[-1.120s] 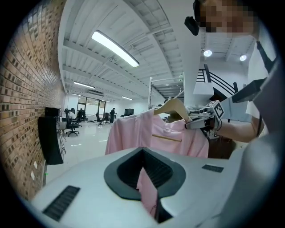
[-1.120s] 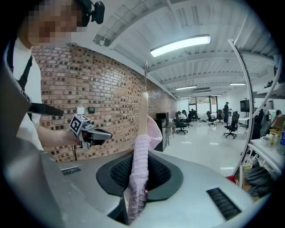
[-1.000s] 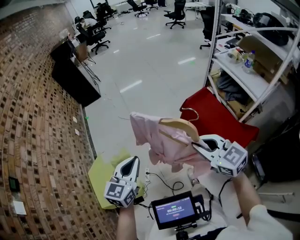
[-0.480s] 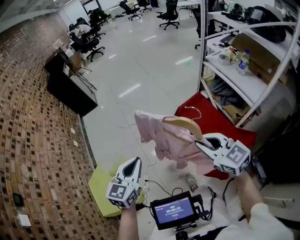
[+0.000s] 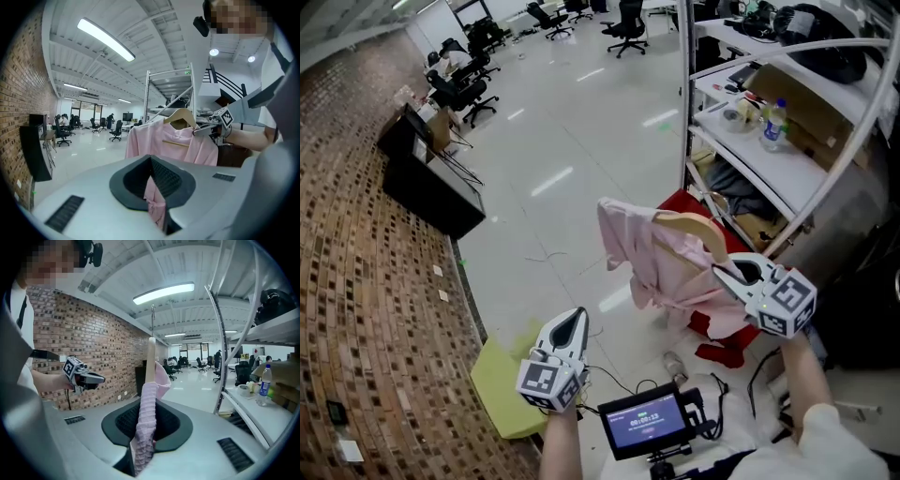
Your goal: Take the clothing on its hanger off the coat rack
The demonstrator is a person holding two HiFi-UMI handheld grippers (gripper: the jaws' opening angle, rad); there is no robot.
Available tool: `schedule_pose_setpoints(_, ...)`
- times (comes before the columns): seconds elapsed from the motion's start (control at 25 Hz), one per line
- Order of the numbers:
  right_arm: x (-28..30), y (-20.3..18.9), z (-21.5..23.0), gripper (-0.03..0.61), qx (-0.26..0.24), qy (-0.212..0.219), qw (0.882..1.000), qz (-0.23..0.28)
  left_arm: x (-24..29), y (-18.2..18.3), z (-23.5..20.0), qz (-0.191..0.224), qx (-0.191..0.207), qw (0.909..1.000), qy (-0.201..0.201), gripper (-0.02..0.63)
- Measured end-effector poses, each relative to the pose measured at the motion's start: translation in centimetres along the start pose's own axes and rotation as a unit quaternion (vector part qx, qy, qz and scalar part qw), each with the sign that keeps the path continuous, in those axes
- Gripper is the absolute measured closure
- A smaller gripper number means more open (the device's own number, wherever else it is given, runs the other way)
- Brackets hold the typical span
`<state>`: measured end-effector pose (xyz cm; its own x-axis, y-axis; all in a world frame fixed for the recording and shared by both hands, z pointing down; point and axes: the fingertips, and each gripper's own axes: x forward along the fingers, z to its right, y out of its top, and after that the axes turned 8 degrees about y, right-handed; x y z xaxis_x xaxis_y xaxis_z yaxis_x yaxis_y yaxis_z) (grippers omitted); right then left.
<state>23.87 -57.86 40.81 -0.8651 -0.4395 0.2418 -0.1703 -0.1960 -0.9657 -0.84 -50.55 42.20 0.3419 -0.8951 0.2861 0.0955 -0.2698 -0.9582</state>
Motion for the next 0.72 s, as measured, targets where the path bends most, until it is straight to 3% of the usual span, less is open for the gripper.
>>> schedule_pose_setpoints(0.72, -12.5, -2.7, 18.4, 0.534, 0.043, -0.116, 0.992, 0.015, 13.9, 3.2, 9.2, -0.014, 0.047, 0.9976, -0.049, 0.606)
